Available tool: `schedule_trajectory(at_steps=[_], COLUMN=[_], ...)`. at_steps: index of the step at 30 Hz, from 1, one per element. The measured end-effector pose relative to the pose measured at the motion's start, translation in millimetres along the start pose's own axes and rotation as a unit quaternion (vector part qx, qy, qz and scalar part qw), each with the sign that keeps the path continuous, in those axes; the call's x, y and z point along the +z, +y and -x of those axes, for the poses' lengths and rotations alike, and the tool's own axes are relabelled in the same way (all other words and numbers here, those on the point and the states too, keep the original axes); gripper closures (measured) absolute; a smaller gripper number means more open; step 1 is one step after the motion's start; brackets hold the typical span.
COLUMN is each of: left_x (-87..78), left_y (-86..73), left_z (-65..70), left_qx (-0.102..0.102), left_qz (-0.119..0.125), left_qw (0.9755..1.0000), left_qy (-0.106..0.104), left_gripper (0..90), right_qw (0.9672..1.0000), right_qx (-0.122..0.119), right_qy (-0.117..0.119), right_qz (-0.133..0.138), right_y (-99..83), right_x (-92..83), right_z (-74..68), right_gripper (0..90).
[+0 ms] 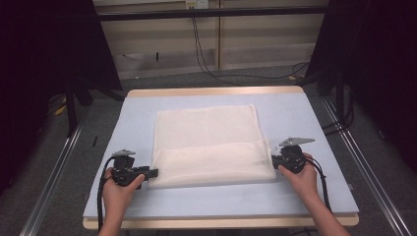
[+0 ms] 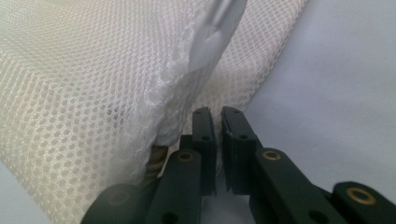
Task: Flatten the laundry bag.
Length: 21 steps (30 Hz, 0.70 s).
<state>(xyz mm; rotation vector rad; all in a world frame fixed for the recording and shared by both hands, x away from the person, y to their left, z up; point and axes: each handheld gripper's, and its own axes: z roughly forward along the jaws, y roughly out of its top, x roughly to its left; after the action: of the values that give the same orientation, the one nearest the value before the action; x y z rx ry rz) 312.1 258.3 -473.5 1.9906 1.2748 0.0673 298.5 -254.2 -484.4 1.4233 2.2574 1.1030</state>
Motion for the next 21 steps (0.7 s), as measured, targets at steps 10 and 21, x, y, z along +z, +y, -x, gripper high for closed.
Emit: schedule_trajectory(at_steps=[10, 21], left_x=[5.7, 22.4], left_y=[9.1, 38.3], left_z=[3.0, -2.9], left_qx=[-0.01, 0.02], left_qz=[-0.006, 0.012], left_qw=[0.9995, 0.9996], left_qy=[-0.029, -0.018], left_gripper=[82.8, 84.0], right_qw=[1.0, 0.9996], right_qx=[-0.001, 0.003], right_qy=[-0.006, -0.023], right_qz=[0.005, 0.018], right_y=[-0.1, 6.1], right_x=[-0.8, -1.2], right_z=[-1.6, 9.9], right_gripper=[86.1, 86.3])
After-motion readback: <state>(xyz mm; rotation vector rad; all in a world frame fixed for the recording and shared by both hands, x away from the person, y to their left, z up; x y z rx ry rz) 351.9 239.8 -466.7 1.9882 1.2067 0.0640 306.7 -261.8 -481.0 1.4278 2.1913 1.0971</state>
